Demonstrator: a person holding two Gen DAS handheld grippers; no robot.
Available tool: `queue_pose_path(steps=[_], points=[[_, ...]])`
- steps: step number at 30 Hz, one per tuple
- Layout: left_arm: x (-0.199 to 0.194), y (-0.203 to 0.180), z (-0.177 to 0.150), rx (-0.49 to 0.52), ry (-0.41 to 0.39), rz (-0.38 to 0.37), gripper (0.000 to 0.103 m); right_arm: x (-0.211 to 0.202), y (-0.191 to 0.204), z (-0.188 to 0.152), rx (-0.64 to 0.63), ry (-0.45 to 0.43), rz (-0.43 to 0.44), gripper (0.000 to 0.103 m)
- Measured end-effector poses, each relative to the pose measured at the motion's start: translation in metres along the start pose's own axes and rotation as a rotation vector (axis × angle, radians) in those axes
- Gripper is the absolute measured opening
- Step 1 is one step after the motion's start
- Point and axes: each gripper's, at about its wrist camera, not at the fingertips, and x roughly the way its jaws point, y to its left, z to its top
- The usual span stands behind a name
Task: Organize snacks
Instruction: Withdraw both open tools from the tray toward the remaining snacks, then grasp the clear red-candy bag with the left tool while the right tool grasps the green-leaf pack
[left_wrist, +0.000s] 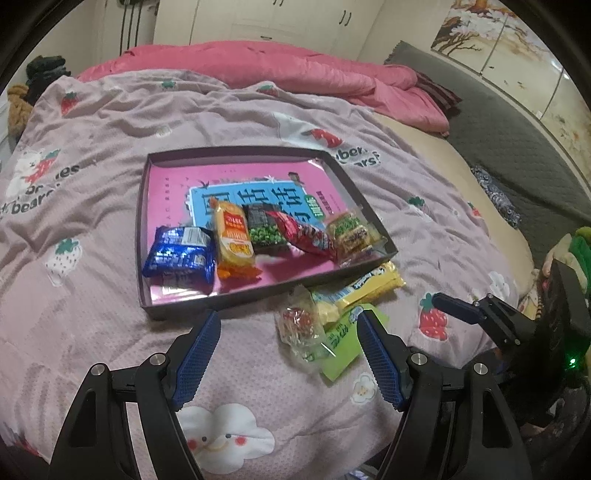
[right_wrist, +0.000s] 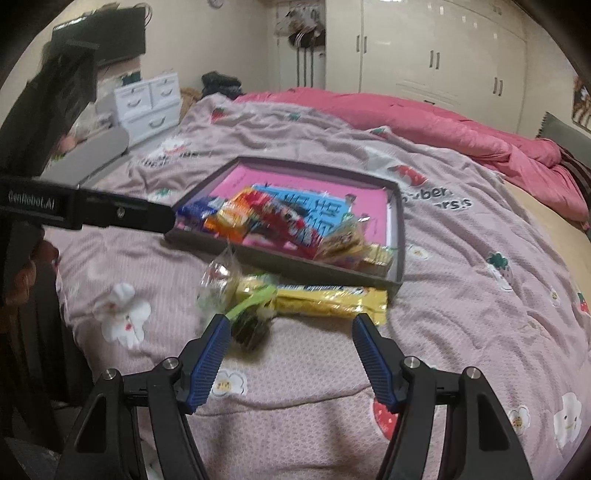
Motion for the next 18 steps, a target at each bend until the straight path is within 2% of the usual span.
queue_pose_path(steps=[5, 18], points=[[0.008, -0.001, -0.004, 0.008, 0.031, 0.000, 0.077, 0.019, 0.005, -0.003, -0.031, 0.072, 0.026, 0.068], [0.034, 0.001, -0.013, 0.010, 0.104, -0.014, 0.077, 0.056, 0.026, -0.005, -0.171, 0.152, 0.022, 0.068]])
